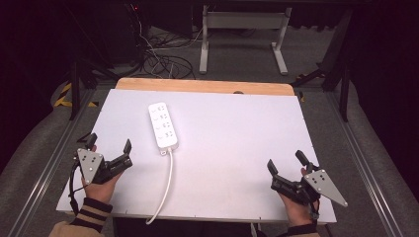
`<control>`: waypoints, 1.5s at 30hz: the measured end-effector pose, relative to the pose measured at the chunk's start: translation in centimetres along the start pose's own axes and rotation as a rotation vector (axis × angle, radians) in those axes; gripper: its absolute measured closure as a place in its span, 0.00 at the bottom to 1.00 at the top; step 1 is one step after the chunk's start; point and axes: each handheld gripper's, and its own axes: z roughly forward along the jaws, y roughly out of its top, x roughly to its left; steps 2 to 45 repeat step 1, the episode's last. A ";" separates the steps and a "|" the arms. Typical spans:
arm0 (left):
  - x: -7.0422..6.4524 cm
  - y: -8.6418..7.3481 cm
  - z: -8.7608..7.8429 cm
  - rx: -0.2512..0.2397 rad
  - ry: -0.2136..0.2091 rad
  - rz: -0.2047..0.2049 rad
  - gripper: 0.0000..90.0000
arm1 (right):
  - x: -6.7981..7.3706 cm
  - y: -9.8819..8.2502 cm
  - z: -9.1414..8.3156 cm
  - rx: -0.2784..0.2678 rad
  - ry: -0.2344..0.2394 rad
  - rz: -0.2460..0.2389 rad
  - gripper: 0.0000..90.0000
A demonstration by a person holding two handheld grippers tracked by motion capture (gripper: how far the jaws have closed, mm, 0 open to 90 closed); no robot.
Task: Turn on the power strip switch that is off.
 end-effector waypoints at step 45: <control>0.0 0.0 0.0 -0.001 -0.001 -0.002 0.01 | 0.0 0.0 0.0 -0.002 -0.001 -0.001 0.06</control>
